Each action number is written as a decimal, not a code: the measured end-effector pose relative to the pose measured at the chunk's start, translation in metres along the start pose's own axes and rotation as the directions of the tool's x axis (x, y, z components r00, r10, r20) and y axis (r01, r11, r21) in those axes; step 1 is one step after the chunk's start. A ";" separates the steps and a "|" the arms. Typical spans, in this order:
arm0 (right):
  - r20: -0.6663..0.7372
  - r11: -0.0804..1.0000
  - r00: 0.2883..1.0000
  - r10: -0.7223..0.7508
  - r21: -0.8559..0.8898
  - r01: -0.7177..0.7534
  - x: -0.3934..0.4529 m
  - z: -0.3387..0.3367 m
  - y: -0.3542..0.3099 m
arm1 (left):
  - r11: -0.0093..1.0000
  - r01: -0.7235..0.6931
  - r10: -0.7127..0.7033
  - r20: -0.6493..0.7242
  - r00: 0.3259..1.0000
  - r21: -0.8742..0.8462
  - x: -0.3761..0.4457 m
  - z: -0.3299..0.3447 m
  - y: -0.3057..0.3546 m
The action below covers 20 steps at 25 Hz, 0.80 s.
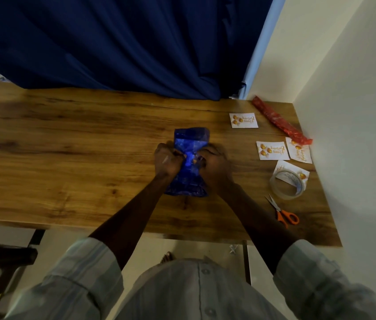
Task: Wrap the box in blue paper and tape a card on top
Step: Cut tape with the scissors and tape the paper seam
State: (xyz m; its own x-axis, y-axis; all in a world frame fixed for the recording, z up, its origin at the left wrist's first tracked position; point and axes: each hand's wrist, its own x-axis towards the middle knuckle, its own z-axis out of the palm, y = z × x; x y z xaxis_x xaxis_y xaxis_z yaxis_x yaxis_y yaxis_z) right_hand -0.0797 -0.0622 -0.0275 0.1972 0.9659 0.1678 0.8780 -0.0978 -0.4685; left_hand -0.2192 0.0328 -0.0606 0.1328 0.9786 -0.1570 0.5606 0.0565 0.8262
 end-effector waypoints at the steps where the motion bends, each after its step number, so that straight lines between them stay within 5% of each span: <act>1: -0.029 1.000 1.000 0.003 0.010 -0.003 0.001 0.000 0.001 | 1.000 0.001 -0.001 -0.001 1.000 0.009 -0.006 -0.003 0.006; 5: 0.171 0.986 0.985 0.001 -0.164 0.028 0.021 -0.012 -0.006 | 0.997 -0.045 0.047 -0.034 0.998 0.064 -0.023 -0.009 0.023; 9: 0.334 0.877 0.935 -0.122 -0.405 0.259 0.050 -0.023 -0.027 | 0.983 -0.081 0.087 -0.031 0.996 0.166 -0.023 -0.009 0.023; 12: 0.395 0.839 0.896 -0.200 -0.404 0.366 0.058 -0.021 -0.033 | 0.987 -0.106 0.115 -0.070 0.991 0.123 -0.028 -0.010 0.028; 20: 0.413 0.844 0.889 -0.198 -0.390 0.369 0.060 -0.018 -0.026 | 0.996 -0.051 0.053 -0.031 0.998 0.069 -0.017 -0.007 0.018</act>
State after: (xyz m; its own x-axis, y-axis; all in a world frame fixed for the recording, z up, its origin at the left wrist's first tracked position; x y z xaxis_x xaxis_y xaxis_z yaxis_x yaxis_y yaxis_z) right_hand -0.0830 -0.0058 0.0102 -0.1791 0.9769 -0.1165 0.9835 0.1809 0.0048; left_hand -0.2167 0.0183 -0.0393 0.1370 0.9859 -0.0965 0.6084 -0.0069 0.7936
